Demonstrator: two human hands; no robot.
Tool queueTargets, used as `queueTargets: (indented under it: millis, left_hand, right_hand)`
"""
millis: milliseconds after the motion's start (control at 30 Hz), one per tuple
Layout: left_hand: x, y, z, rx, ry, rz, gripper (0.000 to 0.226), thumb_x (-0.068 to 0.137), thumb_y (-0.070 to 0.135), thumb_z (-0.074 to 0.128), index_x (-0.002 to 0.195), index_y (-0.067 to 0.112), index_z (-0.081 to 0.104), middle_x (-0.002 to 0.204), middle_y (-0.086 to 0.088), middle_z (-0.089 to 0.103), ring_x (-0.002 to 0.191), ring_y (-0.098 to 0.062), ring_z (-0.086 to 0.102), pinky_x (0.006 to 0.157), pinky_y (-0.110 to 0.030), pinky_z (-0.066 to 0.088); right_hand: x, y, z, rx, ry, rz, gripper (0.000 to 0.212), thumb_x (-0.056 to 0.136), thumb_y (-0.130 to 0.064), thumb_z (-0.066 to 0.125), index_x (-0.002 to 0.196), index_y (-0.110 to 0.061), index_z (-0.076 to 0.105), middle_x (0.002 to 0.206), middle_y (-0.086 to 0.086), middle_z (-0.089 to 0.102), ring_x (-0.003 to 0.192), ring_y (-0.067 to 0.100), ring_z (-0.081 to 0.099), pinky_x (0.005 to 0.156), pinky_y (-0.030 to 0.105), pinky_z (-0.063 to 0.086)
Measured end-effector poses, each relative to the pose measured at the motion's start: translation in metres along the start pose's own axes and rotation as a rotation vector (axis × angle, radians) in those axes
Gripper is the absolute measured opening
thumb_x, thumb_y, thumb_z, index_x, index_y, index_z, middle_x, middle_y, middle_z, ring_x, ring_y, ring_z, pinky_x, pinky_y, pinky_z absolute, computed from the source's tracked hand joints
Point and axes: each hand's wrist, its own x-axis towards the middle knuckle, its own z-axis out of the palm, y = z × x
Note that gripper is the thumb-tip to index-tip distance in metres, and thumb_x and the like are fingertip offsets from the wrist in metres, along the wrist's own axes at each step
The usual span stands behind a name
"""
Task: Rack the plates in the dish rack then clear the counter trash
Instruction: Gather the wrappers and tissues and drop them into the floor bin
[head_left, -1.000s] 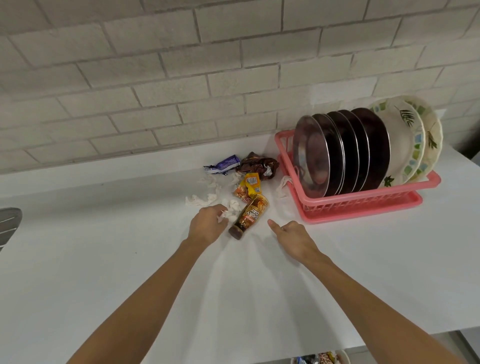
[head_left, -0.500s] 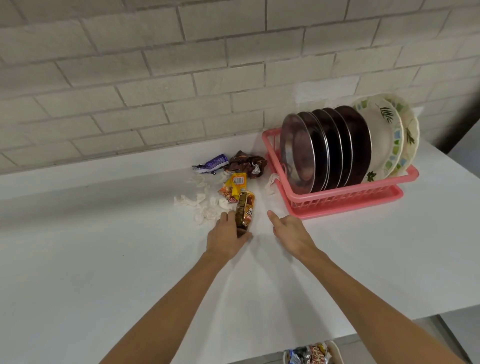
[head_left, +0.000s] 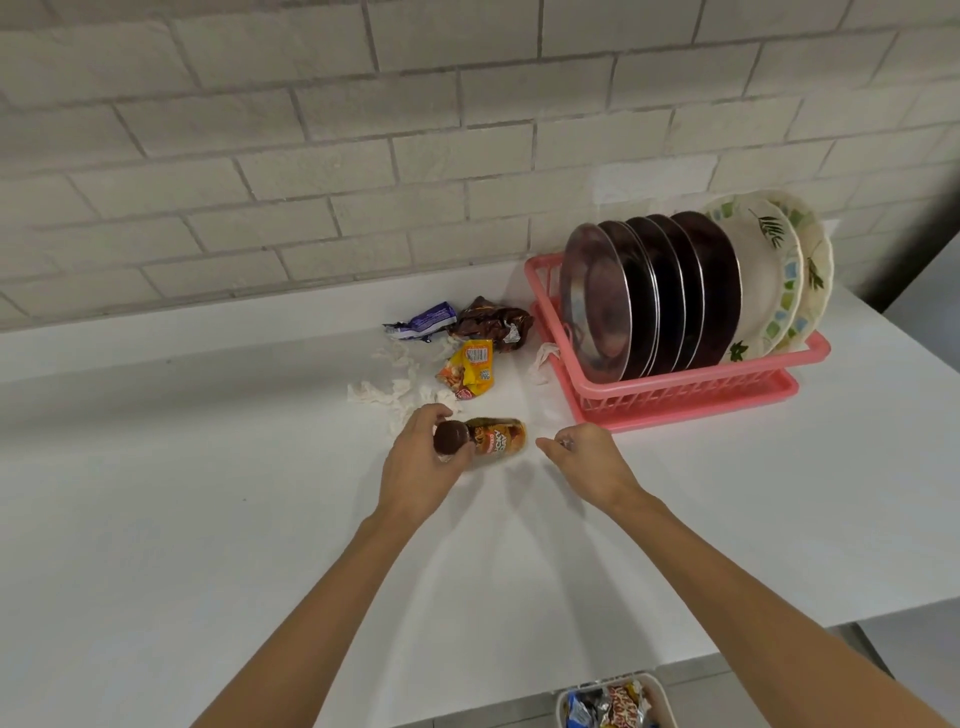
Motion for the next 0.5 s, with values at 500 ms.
queueTargets:
  millis: [500]
  left_hand:
    - [0.006, 0.022, -0.025, -0.887, 0.014, -0.282, 0.020, 0.090, 0.007, 0.061, 0.105, 0.019, 0.067, 0.110, -0.002, 0.068, 0.101, -0.016, 0.063, 0.074, -0.022, 0.051]
  right_hand:
    - [0.004, -0.047, 0.004, 0.046, 0.012, -0.153, 0.050, 0.096, -0.033, 0.056, 0.067, 0.007, 0.054, 0.062, 0.024, 0.053, 0.051, 0.018, 0.040, 0.054, 0.029, 0.034]
